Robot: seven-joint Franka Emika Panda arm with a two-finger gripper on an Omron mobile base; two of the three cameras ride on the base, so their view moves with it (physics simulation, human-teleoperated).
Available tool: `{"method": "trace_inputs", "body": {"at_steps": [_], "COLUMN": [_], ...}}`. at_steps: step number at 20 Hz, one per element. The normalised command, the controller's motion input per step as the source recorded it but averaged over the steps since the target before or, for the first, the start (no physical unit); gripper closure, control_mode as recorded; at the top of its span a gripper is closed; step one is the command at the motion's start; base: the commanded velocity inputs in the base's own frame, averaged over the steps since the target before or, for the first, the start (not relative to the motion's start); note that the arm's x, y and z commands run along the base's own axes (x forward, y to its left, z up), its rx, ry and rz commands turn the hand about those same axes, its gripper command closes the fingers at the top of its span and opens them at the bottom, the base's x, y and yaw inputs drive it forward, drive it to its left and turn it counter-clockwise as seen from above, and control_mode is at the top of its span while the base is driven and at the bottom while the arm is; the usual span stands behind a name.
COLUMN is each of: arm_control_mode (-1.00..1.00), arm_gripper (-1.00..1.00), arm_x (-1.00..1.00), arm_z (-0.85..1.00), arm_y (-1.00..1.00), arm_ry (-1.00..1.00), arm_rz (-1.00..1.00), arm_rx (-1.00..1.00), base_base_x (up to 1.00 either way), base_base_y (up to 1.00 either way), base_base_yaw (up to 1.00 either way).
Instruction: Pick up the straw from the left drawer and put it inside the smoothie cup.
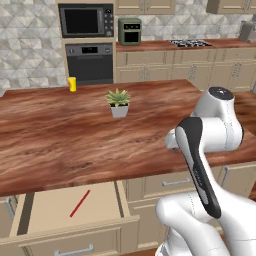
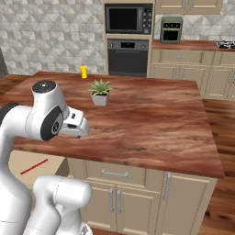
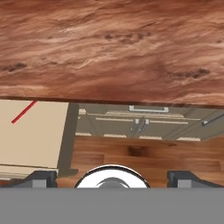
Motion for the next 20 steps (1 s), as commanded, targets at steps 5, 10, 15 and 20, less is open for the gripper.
{"method": "trace_inputs", "body": {"at_steps": [5,10,15,20], "arm_control_mode": [1.0,1.0,1.0,1.0], "arm_gripper": [-1.0,-1.0,-1.0,-1.0], "arm_x": [0.0,0.0,0.0,0.0], "arm_z": [0.0,0.0,0.0,0.0], "arm_y": [0.0,0.0,0.0,0.0], "arm_ry": [0.0,0.0,0.0,0.0], "arm_rz": [0.0,0.0,0.0,0.0], "arm_rx": [0.0,0.0,0.0,0.0], "base_base_x": [-0.57,-0.61,-0.42,-0.08], "base_base_y": [0.0,0.0,0.0,0.32], "base_base_yaw": [0.0,0.0,0.0,0.0]}}
